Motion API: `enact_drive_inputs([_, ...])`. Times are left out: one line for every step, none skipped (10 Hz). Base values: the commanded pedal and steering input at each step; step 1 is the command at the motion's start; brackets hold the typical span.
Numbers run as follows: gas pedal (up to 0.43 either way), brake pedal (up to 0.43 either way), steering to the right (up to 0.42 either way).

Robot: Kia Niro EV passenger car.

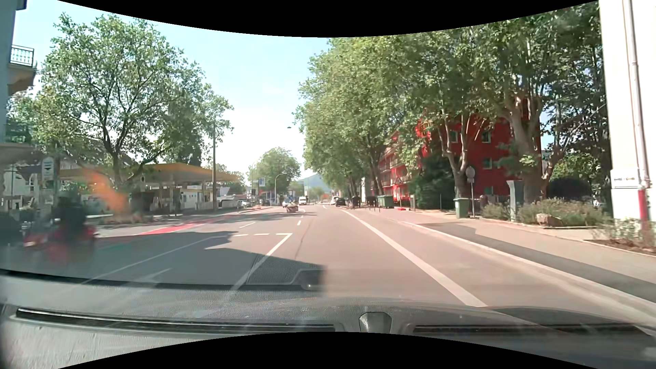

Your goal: Follow the waypoints while adhering to traffic rules and regulations

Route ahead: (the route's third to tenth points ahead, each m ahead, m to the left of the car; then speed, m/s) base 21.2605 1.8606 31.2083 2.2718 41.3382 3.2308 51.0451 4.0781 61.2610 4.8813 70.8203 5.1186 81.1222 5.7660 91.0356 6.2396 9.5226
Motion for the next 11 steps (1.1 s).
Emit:
enact_drive_inputs([0.079, 0.0, -0.02])
enact_drive_inputs([0.079, 0.0, -0.021])
enact_drive_inputs([0.079, 0.0, -0.021])
enact_drive_inputs([0.079, 0.0, -0.022])
enact_drive_inputs([0.079, 0.0, -0.023])
enact_drive_inputs([0.079, 0.0, -0.023])
enact_drive_inputs([0.079, 0.0, -0.023])
enact_drive_inputs([0.079, 0.0, -0.023])
enact_drive_inputs([0.079, 0.0, -0.023])
enact_drive_inputs([0.079, 0.0, -0.023])
enact_drive_inputs([0.079, 0.0, -0.024])
